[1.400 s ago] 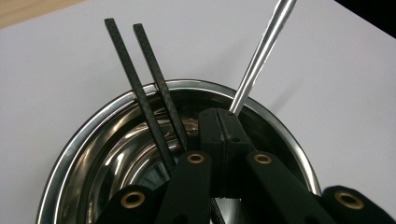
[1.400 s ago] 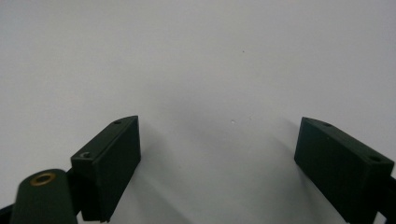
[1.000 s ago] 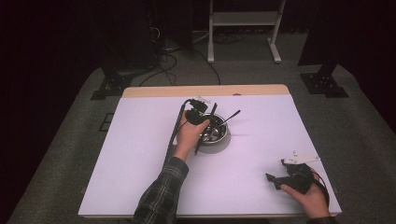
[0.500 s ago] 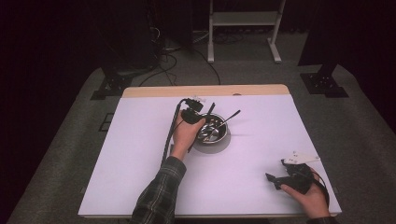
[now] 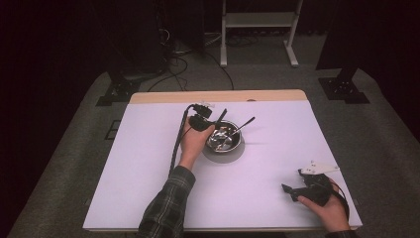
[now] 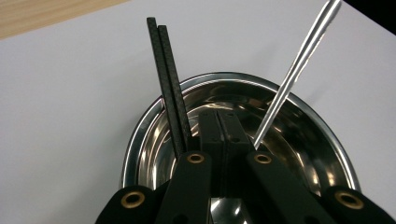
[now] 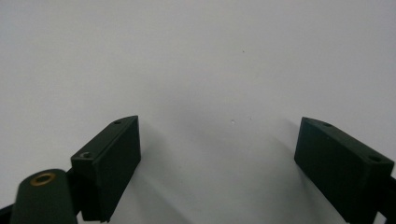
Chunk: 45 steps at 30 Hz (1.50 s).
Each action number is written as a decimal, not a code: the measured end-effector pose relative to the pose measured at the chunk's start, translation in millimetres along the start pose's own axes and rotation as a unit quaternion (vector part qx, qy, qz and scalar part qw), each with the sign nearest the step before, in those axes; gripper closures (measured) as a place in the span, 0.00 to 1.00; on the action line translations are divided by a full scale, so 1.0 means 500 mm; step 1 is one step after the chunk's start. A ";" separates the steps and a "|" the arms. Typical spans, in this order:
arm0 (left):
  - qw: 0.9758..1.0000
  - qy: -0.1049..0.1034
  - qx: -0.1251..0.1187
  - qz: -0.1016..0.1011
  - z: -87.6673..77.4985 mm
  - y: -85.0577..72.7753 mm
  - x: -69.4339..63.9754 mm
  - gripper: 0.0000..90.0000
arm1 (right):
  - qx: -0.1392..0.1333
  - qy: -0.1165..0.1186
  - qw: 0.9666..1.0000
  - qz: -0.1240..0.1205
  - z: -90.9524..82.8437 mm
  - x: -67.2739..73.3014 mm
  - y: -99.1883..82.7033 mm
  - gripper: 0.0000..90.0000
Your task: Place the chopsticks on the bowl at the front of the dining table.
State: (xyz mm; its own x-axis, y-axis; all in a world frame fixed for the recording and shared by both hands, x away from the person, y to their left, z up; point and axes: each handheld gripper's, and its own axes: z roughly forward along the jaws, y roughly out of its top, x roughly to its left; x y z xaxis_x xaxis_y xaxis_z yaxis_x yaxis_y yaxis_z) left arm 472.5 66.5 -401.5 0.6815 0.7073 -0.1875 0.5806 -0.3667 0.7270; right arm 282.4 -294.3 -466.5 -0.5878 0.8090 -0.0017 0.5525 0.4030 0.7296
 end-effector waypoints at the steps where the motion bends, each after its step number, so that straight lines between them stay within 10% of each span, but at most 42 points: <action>1: 1.000 0.000 -0.003 0.002 -0.006 -0.002 -0.002 1.00 | 0.000 0.000 1.000 0.000 0.000 0.000 0.000 0.14; 19: 1.000 0.025 -0.004 -0.006 -0.148 -0.127 0.009 1.00 | 0.000 -0.001 1.000 0.000 0.000 0.001 0.000 0.14; 45: 1.000 -0.007 0.016 0.020 -0.143 -0.184 -0.053 1.00 | 0.000 -0.001 1.000 0.001 0.000 0.001 0.000 0.14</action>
State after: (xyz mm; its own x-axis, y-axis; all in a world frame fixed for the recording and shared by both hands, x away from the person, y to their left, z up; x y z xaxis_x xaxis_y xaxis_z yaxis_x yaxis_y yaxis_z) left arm 369.2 124.9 -416.0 0.7111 0.6828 -0.1676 0.5658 -0.4143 0.7129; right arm 282.0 -294.0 -466.4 -0.5863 0.8101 -0.0021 0.5527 0.4018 0.7301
